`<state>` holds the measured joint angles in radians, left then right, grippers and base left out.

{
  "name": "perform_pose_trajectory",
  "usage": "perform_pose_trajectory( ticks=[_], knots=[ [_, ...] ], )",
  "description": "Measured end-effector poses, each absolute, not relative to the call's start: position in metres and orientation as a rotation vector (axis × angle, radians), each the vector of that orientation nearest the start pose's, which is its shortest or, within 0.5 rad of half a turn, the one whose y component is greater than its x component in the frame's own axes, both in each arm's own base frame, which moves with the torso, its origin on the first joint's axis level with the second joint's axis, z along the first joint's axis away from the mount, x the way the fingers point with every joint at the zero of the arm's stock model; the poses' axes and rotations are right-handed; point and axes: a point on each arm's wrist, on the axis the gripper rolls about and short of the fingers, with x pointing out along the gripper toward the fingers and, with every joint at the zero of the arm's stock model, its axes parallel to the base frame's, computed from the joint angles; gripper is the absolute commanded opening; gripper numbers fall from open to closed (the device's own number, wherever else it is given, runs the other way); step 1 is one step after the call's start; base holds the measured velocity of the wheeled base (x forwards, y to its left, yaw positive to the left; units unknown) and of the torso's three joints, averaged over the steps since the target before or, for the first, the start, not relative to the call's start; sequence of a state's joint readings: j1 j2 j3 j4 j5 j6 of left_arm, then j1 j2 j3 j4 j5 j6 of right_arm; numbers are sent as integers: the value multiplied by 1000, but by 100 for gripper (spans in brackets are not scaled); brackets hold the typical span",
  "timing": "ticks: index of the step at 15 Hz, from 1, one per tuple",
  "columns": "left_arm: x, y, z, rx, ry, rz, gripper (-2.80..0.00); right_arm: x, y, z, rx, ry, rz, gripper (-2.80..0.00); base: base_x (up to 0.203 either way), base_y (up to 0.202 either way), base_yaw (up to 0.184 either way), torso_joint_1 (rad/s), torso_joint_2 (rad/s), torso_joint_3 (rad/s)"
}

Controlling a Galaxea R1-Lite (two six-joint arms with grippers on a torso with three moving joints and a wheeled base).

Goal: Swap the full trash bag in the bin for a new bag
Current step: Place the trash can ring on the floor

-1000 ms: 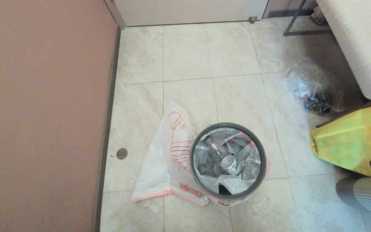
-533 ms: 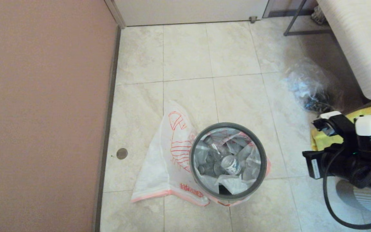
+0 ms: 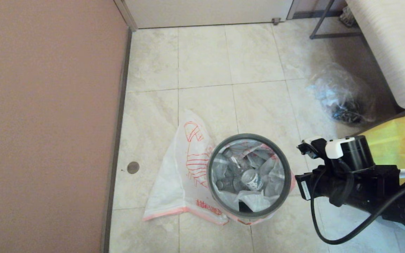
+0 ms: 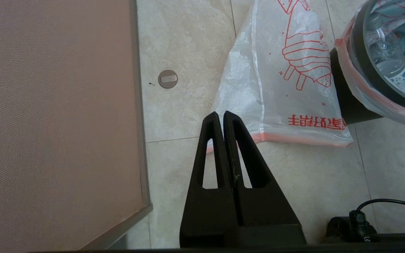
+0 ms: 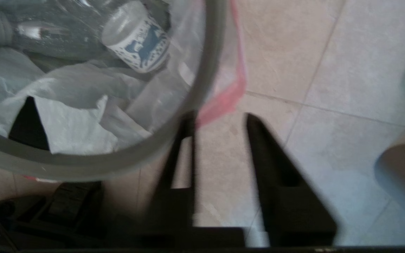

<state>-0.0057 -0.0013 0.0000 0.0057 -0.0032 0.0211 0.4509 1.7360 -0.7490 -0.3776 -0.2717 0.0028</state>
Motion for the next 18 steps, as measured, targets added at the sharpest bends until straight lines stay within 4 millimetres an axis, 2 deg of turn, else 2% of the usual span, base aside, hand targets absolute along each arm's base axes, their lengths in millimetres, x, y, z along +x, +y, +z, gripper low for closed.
perform_pose_trajectory(
  ticks=[6, 10, 11, 15, 18],
  knots=[
    [-23, 0, 75, 21, 4, -9, -280, 276, 132, 127, -225, 578, 184, 0, 0, 0, 0, 0, 0, 0],
    [-23, 0, 75, 22, 4, -9, -280, 291, 138, 118, -222, 553, 159, 0, 0, 0, 0, 0, 0, 0],
    [-23, 0, 75, 21, 5, -9, -280, 296, 140, 116, -223, 533, 133, -280, 0, 0, 0, 0, 0, 0],
    [-23, 0, 75, 21, 5, -9, -280, 309, 146, 105, -229, 513, 90, -280, 0, 0, 0, 0, 0, 0],
    [-23, 0, 75, 21, 5, -9, -280, 308, 145, 109, -231, 499, 69, -280, 0, 0, 0, 0, 0, 0]
  ],
)
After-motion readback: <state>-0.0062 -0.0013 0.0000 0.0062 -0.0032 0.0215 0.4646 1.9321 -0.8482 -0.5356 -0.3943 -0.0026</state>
